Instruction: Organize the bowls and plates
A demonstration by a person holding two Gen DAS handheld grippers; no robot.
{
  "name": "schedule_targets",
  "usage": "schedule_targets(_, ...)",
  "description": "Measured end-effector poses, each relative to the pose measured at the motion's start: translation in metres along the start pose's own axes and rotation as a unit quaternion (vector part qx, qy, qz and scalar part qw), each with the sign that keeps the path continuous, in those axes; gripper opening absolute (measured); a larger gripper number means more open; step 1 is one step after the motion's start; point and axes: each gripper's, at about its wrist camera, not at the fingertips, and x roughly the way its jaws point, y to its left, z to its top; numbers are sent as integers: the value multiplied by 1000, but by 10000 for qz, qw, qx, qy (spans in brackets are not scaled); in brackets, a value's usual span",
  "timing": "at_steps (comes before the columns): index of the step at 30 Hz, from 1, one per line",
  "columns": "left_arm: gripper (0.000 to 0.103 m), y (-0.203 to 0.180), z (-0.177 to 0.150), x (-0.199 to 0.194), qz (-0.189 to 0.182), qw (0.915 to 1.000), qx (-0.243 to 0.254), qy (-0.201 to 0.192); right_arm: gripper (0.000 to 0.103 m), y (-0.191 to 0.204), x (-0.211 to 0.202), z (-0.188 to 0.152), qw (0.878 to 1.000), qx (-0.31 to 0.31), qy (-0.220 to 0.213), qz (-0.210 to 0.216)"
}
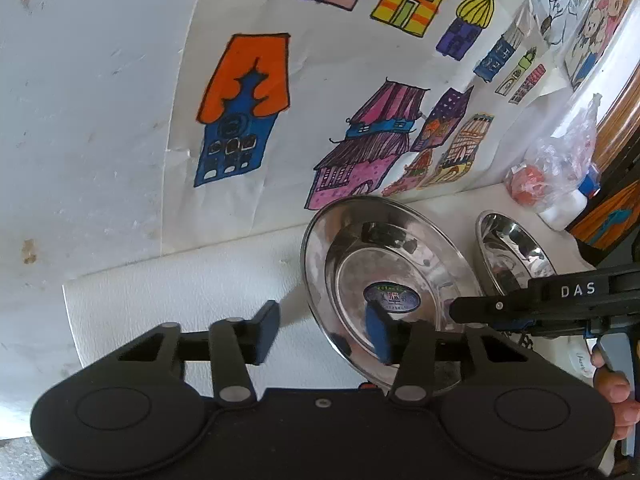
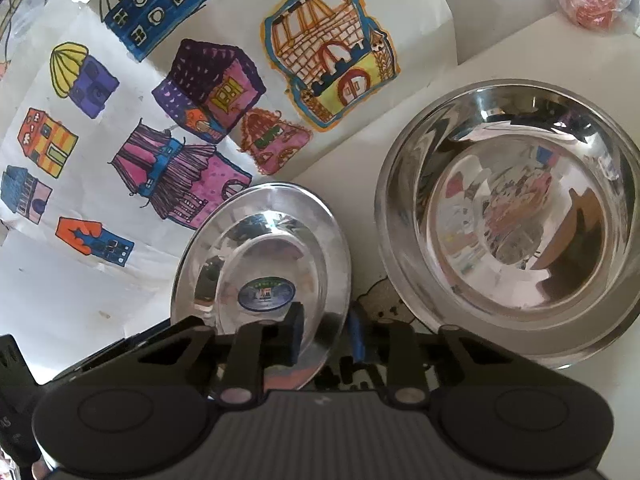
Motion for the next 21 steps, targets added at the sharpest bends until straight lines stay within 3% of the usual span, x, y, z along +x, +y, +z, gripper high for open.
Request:
schedule_targets(3, 36, 0, 1, 1, -17, 10000, -38, 52, 19, -1, 1, 0, 10000, -24, -16, 4)
schedule_targets(7, 21, 1, 2, 4, -34, 9998, -134, 120, 19, -1, 2, 0, 9999, -92, -68, -2)
schedule_targets(21, 19, 3, 4, -15, -6, 9995, -258, -190, 20, 10, -10, -2, 9988, -342, -321, 107)
